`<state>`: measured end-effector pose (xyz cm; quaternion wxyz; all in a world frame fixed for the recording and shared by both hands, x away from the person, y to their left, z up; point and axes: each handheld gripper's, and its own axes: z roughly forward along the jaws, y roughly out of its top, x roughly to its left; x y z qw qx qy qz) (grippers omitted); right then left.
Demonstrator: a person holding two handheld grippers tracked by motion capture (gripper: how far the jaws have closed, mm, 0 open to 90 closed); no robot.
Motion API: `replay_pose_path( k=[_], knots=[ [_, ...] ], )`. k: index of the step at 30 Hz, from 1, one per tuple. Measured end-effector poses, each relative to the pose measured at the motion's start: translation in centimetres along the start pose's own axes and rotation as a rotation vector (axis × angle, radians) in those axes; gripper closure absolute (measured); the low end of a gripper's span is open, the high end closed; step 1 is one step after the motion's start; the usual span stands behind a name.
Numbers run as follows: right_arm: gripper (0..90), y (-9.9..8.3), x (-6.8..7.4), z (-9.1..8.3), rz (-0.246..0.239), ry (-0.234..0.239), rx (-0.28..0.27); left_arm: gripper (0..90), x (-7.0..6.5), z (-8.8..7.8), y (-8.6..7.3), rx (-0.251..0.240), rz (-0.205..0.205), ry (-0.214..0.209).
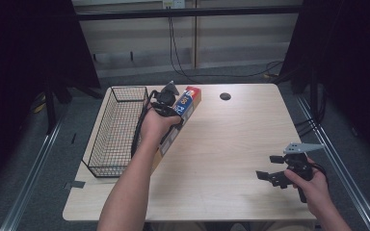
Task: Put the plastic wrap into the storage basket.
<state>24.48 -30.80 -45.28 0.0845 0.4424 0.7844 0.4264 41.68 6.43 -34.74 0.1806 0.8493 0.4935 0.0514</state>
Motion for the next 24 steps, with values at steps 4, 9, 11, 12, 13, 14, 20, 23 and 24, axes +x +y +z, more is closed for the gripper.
replay_pose_path(
  k=[4, 9, 11, 12, 13, 14, 20, 23, 24],
  knots=[
    [7.7, 0.0, 0.0, 0.0, 0.001, 0.000, -0.002, 42.6, 0.2, -0.4, 0.0, -0.002, -0.002, 0.011],
    [7.8, 0.0, 0.1, 0.0, -0.002, 0.000, -0.001, 42.6, 0.6, -0.9, -0.1, -0.009, -0.009, 0.016],
    [7.8, 0.0, 0.1, 0.0, -0.004, 0.002, 0.002, 42.6, 0.8, -1.1, -0.2, -0.012, -0.016, 0.017],
    [7.8, 0.0, 0.1, 0.0, -0.004, 0.002, 0.002, 42.6, 0.9, -1.1, -0.2, -0.012, -0.005, 0.022],
    [7.7, 0.0, 0.1, 0.0, -0.004, 0.002, 0.002, 42.6, 0.9, -1.2, -0.3, -0.015, -0.014, 0.021],
    [7.8, 0.0, 0.1, 0.0, -0.006, 0.001, 0.002, 42.6, 1.0, -1.3, -0.3, -0.012, -0.019, 0.020],
    [7.8, 0.1, 0.1, 0.1, -0.008, 0.001, -0.001, 42.7, 1.6, -1.7, -0.5, -0.011, -0.030, 0.031],
    [7.8, 0.1, 0.1, 0.1, -0.011, 0.001, -0.001, 42.7, 1.9, -1.9, -0.6, -0.008, -0.035, 0.038],
    [7.8, 0.1, 0.1, 0.1, -0.011, 0.002, -0.001, 42.7, 2.0, -1.9, -0.6, -0.013, -0.045, 0.039]
  ],
)
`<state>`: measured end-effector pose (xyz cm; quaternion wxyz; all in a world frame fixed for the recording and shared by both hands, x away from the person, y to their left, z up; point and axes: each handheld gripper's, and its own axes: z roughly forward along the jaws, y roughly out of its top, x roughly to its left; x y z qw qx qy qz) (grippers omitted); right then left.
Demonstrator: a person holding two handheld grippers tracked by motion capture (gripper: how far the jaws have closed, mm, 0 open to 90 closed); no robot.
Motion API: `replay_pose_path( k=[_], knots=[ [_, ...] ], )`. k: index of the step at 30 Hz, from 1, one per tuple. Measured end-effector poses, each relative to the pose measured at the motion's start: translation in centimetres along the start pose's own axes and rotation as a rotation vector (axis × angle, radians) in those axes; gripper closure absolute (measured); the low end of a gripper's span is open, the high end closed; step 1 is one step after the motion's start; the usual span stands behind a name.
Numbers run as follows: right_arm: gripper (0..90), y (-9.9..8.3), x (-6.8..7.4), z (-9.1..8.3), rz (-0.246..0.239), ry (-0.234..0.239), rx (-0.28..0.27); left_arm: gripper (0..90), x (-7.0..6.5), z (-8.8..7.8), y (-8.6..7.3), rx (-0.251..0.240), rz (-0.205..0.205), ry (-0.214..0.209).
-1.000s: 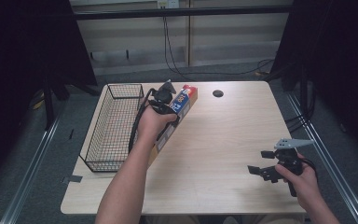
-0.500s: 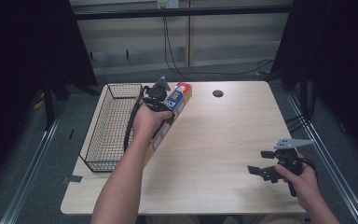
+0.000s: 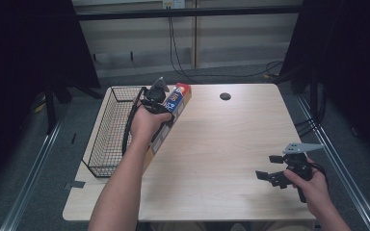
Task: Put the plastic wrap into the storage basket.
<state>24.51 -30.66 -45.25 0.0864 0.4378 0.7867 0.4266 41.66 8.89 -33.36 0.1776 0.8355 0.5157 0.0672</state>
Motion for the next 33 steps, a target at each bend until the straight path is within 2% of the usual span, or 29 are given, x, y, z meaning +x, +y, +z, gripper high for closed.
replay_pose_path(
  k=[3, 4, 5, 9, 10, 13, 20, 21, 22, 24, 27, 33],
  knots=[
    [7.7, 0.0, 0.0, 0.0, 0.000, 0.001, 0.000, 42.7, 0.3, -0.1, -0.1, -0.001, -0.001, 0.007],
    [7.7, 0.0, 0.0, 0.0, 0.001, 0.000, 0.001, 42.7, 0.6, -0.3, 0.0, 0.010, 0.024, 0.010],
    [7.8, 0.0, 0.0, 0.0, 0.002, -0.001, 0.000, 42.6, 0.5, -0.3, -0.2, 0.002, -0.011, 0.007],
    [7.7, 0.0, 0.1, 0.0, 0.002, 0.000, 0.003, 42.6, 0.9, -0.5, -0.3, 0.001, -0.019, 0.017],
    [7.8, 0.0, 0.1, 0.0, 0.003, 0.000, 0.003, 42.7, 1.0, -0.6, -0.3, 0.004, -0.008, 0.016],
    [7.8, 0.0, 0.0, 0.0, 0.000, 0.000, 0.000, 42.7, 1.2, -0.8, -0.4, 0.003, -0.032, 0.022],
    [7.8, 0.0, 0.1, 0.1, 0.002, 0.000, 0.001, 42.7, 1.9, -1.2, -0.5, -0.004, -0.043, 0.023],
    [7.8, 0.0, 0.1, 0.1, 0.002, 0.000, 0.002, 42.6, 1.9, -1.1, -0.5, -0.008, -0.054, 0.030],
    [7.8, 0.0, 0.1, 0.1, -0.001, 0.000, 0.003, 42.7, 2.1, -1.2, -0.5, -0.002, -0.039, 0.027],
    [7.8, 0.0, 0.1, 0.0, 0.001, 0.001, 0.001, 42.6, 2.1, -1.2, -0.6, -0.007, -0.059, 0.027],
    [7.8, 0.0, 0.1, 0.0, 0.002, -0.001, 0.001, 42.7, 2.5, -1.4, -0.7, -0.004, -0.056, 0.034],
    [7.7, 0.0, 0.1, 0.1, -0.003, 0.000, 0.003, 42.7, 3.2, -1.7, -1.0, -0.011, -0.094, 0.051]
  ],
)
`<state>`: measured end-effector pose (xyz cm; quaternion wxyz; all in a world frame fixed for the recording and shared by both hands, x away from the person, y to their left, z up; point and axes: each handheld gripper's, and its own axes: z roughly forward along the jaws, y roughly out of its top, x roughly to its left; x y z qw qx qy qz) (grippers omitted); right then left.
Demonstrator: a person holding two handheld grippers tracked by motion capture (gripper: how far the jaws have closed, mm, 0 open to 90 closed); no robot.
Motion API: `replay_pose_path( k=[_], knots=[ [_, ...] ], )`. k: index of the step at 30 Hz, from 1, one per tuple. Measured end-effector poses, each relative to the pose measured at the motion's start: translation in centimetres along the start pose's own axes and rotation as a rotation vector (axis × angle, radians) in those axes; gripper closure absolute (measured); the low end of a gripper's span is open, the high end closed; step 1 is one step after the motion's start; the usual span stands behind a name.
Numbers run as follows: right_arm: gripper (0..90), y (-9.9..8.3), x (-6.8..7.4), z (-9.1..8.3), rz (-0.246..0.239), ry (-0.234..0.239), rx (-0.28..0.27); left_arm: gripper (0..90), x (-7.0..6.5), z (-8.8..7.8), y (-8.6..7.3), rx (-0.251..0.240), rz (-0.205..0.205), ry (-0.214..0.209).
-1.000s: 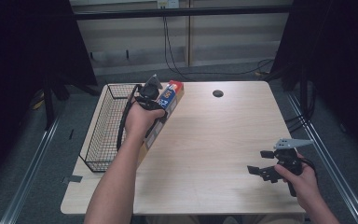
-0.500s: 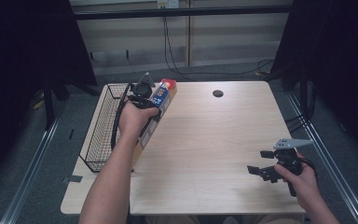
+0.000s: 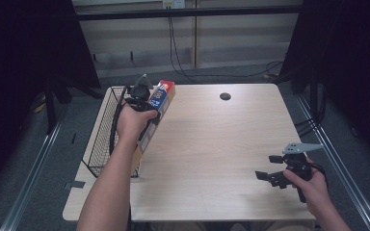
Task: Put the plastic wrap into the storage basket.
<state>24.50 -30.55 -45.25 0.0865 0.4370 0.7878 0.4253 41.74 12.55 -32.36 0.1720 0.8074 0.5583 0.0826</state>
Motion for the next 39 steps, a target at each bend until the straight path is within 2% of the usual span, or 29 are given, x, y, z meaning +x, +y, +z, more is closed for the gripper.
replay_pose_path(
  k=[3, 4, 5, 6, 8, 9, 20, 24, 25, 39],
  knots=[
    [7.7, 0.0, 0.0, 0.0, 0.001, 0.002, -0.001, 42.7, 0.4, -0.2, -0.1, -0.002, -0.010, 0.009],
    [7.8, 0.0, 0.0, 0.0, -0.002, 0.001, 0.000, 42.7, 0.6, -0.3, -0.2, 0.000, -0.002, 0.016],
    [7.8, 0.0, 0.0, 0.0, -0.002, 0.001, 0.000, 42.7, 0.7, -0.3, -0.2, -0.002, -0.013, 0.009],
    [7.7, 0.0, 0.0, 0.0, -0.001, 0.001, 0.000, 42.7, 0.9, -0.4, -0.3, -0.003, -0.009, 0.017],
    [7.8, 0.0, 0.0, 0.0, -0.003, 0.002, 0.000, 42.7, 1.1, -0.4, -0.4, -0.010, -0.025, 0.027],
    [7.8, 0.0, 0.1, 0.0, 0.000, 0.002, -0.001, 42.7, 1.4, -0.5, -0.4, -0.002, -0.014, 0.036],
    [7.8, 0.0, 0.2, 0.1, 0.004, -0.001, 0.000, 42.7, 2.8, -0.7, -1.0, -0.009, -0.061, 0.055],
    [7.8, 0.0, 0.1, 0.2, 0.000, 0.000, 0.002, 42.7, 3.3, -0.6, -1.3, -0.006, -0.058, 0.062],
    [7.7, 0.0, 0.1, 0.2, 0.002, -0.001, 0.003, 42.7, 3.4, -0.6, -1.4, -0.009, -0.072, 0.059],
    [7.7, 0.0, 0.2, 0.3, -0.005, 0.001, 0.010, 42.7, 5.1, -0.5, -2.1, -0.010, -0.122, 0.086]
  ],
)
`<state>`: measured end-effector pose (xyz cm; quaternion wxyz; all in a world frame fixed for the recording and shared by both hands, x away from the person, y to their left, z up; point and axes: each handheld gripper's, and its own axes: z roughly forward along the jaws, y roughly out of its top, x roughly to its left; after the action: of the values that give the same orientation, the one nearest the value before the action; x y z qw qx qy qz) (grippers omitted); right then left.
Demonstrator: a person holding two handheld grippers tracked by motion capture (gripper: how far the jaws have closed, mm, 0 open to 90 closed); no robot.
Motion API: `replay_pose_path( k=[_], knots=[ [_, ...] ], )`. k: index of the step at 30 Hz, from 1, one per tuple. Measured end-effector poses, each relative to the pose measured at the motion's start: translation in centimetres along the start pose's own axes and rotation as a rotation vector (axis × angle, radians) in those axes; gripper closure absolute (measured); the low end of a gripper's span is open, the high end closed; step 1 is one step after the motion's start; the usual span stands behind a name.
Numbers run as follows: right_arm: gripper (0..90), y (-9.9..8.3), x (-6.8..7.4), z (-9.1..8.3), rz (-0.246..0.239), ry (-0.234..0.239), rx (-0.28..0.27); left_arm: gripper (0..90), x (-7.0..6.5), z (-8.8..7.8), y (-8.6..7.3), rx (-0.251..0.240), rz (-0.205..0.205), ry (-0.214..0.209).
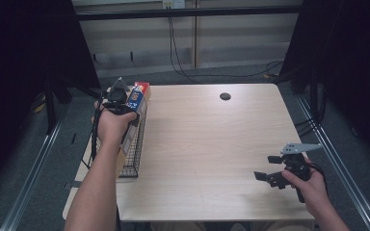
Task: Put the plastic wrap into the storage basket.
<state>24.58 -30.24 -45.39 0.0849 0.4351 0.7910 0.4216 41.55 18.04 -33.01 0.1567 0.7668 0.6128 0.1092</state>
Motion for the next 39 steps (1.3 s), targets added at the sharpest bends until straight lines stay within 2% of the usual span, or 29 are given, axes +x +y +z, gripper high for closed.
replay_pose_path(
  k=[11, 12, 28, 29, 30, 34, 37, 39],
  knots=[
    [7.8, 0.0, 0.0, 0.0, 0.001, 0.001, -0.002, 42.7, 1.3, 0.1, -0.3, -0.005, -0.046, 0.010],
    [7.8, 0.0, 0.0, 0.0, 0.001, 0.001, -0.002, 42.7, 1.4, 0.1, -0.4, -0.004, -0.039, 0.014],
    [7.8, 0.0, 0.0, 0.1, -0.004, 0.001, 0.004, 42.6, 2.7, 0.9, -1.0, 0.006, -0.089, 0.026],
    [7.8, 0.0, 0.0, 0.1, -0.005, 0.001, 0.005, 42.6, 2.7, 1.0, -1.0, 0.001, -0.103, 0.027],
    [7.8, 0.0, 0.1, 0.2, -0.004, 0.001, 0.004, 42.6, 2.8, 1.0, -1.0, 0.003, -0.098, 0.028],
    [7.8, 0.0, 0.1, 0.2, -0.006, 0.004, 0.003, 42.6, 3.0, 1.4, -1.1, 0.006, -0.111, 0.037],
    [7.8, -0.1, 0.1, 0.2, -0.008, 0.001, 0.007, 42.6, 3.2, 1.9, -1.2, 0.014, -0.105, 0.042],
    [7.8, -0.1, 0.0, 0.2, -0.007, 0.001, 0.006, 42.6, 3.4, 2.1, -1.3, 0.013, -0.122, 0.037]
  ],
)
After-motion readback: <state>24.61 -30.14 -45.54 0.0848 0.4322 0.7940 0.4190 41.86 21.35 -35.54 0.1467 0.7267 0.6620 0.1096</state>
